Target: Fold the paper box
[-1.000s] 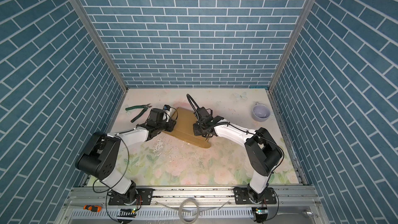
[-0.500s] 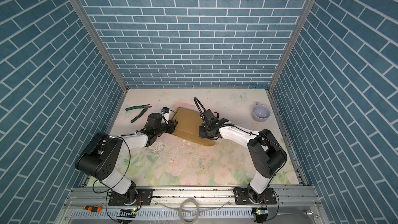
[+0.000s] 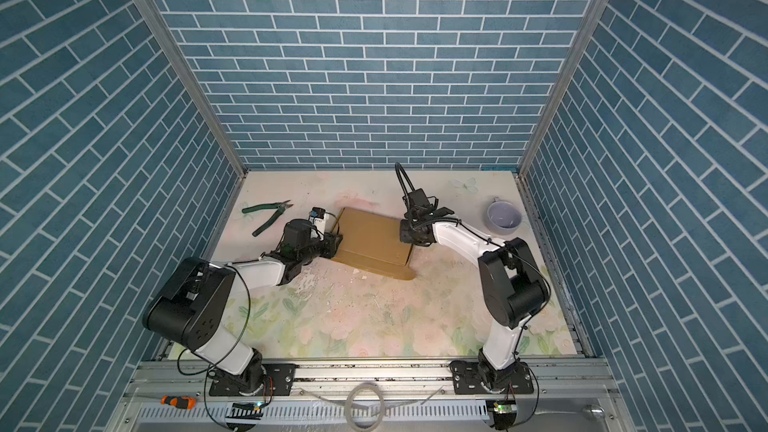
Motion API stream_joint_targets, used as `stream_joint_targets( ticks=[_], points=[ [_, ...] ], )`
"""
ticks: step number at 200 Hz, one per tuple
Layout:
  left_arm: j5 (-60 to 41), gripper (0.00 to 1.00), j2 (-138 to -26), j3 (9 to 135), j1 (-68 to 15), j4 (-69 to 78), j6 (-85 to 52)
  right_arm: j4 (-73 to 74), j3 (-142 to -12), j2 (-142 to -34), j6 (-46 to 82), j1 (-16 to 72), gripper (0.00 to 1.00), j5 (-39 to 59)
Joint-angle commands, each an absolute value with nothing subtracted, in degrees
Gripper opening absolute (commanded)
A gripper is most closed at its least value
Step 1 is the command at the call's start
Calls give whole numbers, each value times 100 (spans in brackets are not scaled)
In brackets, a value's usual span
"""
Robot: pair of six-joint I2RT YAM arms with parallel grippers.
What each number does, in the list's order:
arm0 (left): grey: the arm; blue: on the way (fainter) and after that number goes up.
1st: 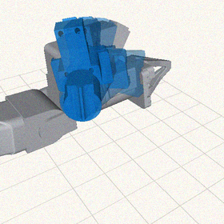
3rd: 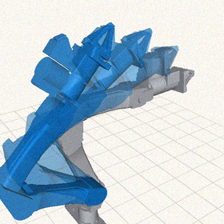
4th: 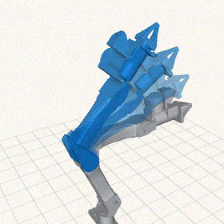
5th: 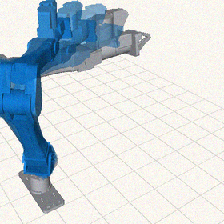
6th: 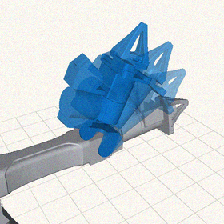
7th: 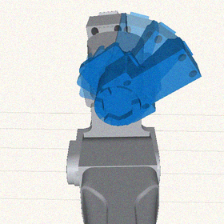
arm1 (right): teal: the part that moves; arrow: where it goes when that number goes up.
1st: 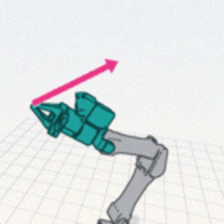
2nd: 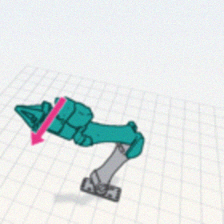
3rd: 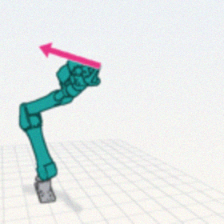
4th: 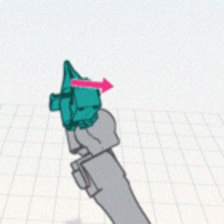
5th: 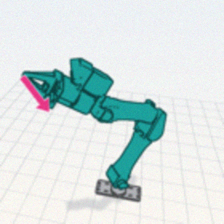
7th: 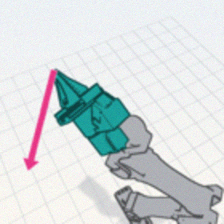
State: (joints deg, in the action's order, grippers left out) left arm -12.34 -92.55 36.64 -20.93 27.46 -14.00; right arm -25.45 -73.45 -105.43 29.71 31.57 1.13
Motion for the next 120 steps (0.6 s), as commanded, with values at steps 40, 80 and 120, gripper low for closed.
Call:
stream_joint_targets(
  ticks=[40, 80, 120],
  points=[
    [-1397, 40, -9148, 3316, -2131, 2151, -1650, -2996, -7572, -10097, 3041, 2928, 52, 466],
    [-1485, 40, -9214, 3310, -2157, 2352, -1785, -3527, -8128, -10744, 2927, 2518, 67, 884],
    [-1570, 38, -9555, 3404, -2171, 2569, -1831, -3236, -8739, -11600, 3379, 2561, 57, 1484]
  ],
)
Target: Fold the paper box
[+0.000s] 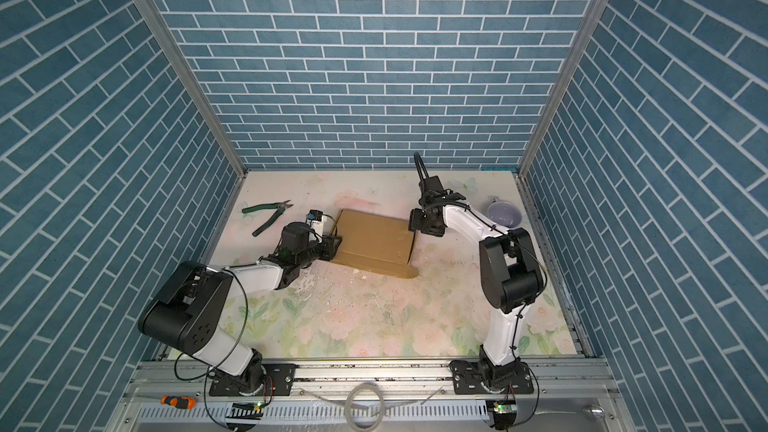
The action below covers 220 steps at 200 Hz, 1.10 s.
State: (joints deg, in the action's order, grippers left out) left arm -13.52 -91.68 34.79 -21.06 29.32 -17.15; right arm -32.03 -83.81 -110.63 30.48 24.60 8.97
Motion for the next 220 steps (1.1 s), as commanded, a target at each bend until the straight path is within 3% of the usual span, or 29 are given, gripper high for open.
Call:
stream_joint_targets(
  ticks=[1, 31, 51, 62, 87, 95, 108, 132, 146, 177, 220],
  points=[
    [-1572, 37, -9572, 3407, -2171, 2576, -1838, -3235, -8742, -11627, 3390, 2564, 56, 1506],
    [-1699, 35, -9845, 3539, -2322, 2795, -1937, -3188, -8677, -11854, 3572, 2832, 26, 1423],
    [-1728, 35, -9936, 3547, -2440, 2865, -1997, -3305, -8778, -11947, 3564, 2874, 20, 1213],
    [-1682, 35, -9898, 3498, -2452, 2881, -2033, -3426, -8825, -11943, 3485, 2859, 25, 1096],
    [-1550, 35, -9572, 3352, -2448, 2615, -1909, -3712, -8662, -11507, 3245, 2809, 61, 660],
    [-1516, 35, -9490, 3345, -2444, 2478, -1864, -3771, -8563, -11378, 3234, 2779, 69, 652],
    [-1471, 35, -9397, 3315, -2446, 2356, -1869, -3794, -8357, -11233, 3318, 2769, 74, 793],
    [-1511, 35, -9349, 3210, -2452, 2538, -2123, -3109, -7756, -11061, 3916, 2907, 75, 1314],
    [-1543, 35, -9402, 3184, -2471, 2666, -2242, -2871, -7710, -11162, 4113, 3059, 69, 1361],
    [-1560, 34, -9552, 3240, -2573, 2689, -2285, -2451, -7348, -11310, 4308, 2997, 37, 1265],
    [-1589, 35, -9331, 3370, -2654, 2460, -2246, -2685, -7270, -11318, 3971, 2946, 19, 1025]
  ],
)
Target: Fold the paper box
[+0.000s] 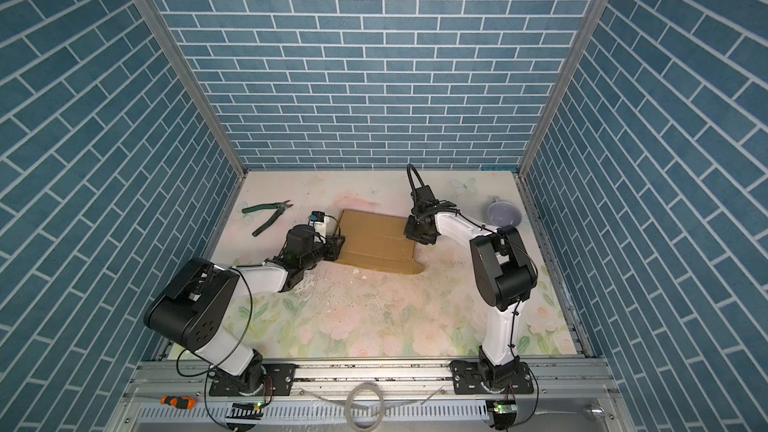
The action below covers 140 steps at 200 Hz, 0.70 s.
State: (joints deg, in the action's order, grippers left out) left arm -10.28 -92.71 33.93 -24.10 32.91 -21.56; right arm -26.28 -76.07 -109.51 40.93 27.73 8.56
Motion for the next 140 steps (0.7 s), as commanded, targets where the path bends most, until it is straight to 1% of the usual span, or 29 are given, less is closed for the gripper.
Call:
stream_joint_targets(
  ticks=[1, 20, 42, 53, 71, 94, 119, 140],
  points=[
    [-1594, 35, -9324, 3386, -2654, 2438, -2243, -2692, -7269, -11318, 3967, 2936, 19, 1022],
    [-1620, 43, -8886, 3652, -2652, 1891, -2154, -2759, -7241, -11381, 3857, 2884, 20, 987],
    [-1460, 57, -8238, 4193, -2530, 747, -1851, -2871, -7233, -11391, 3681, 2851, 21, 924],
    [-1318, 61, -7991, 4403, -2353, 220, -1696, -2897, -7241, -11374, 3608, 2852, 23, 907],
    [-1319, 68, -7912, 4530, -1885, -34, -1705, -2918, -7260, -11356, 3530, 2848, 24, 953],
    [-1214, 70, -8467, 4744, -1494, -54, -1610, -2884, -7283, -11371, 3464, 2848, 24, 984],
    [-1807, 70, -9298, 5070, -1422, 148, -1673, -2814, -7302, -11397, 3428, 2848, 26, 1116],
    [-2127, 68, -9627, 5098, -1444, 415, -1921, -2831, -7349, -11409, 3386, 2849, 28, 1171]
  ],
)
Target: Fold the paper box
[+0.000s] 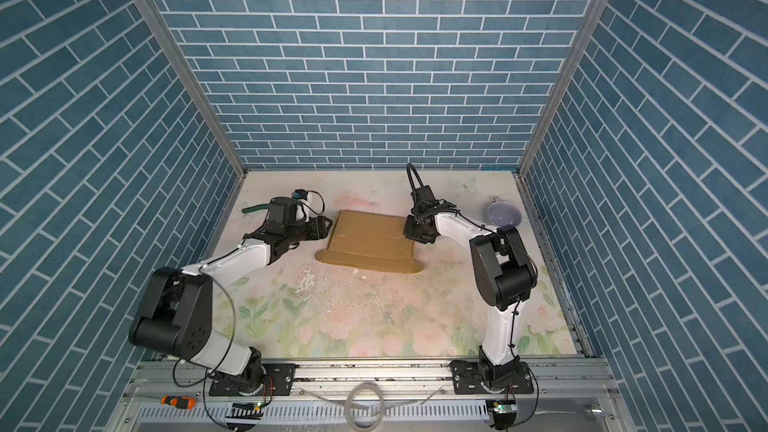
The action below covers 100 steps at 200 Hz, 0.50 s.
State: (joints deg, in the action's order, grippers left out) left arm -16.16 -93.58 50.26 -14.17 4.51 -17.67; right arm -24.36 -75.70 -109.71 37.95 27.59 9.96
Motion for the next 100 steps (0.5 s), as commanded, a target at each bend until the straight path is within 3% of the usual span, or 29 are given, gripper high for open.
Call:
stream_joint_targets(
  ticks=[1, 18, 55, 66, 77, 100],
  points=[
    [-2136, 68, -9643, 5098, -1447, 418, -1932, -2830, -7348, -11409, 3385, 2848, 29, 1175],
    [-2246, 63, -9894, 5045, -1534, 586, -2023, -2787, -7404, -11408, 3384, 2873, 29, 1267],
    [-2260, 20, -10271, 4832, -1845, 956, -2174, -2649, -7492, -11413, 3413, 2993, 5, 1598],
    [-2145, 15, -10291, 4790, -1824, 894, -2125, -2604, -7431, -11395, 3443, 2951, 4, 1678],
    [-2024, 16, -10295, 4816, -1776, 646, -2024, -2491, -7290, -11324, 3444, 2844, 10, 1847],
    [-2022, 16, -10237, 4777, -1632, 411, -1910, -2139, -6912, -10905, 3398, 2487, 42, 2614]
  ],
)
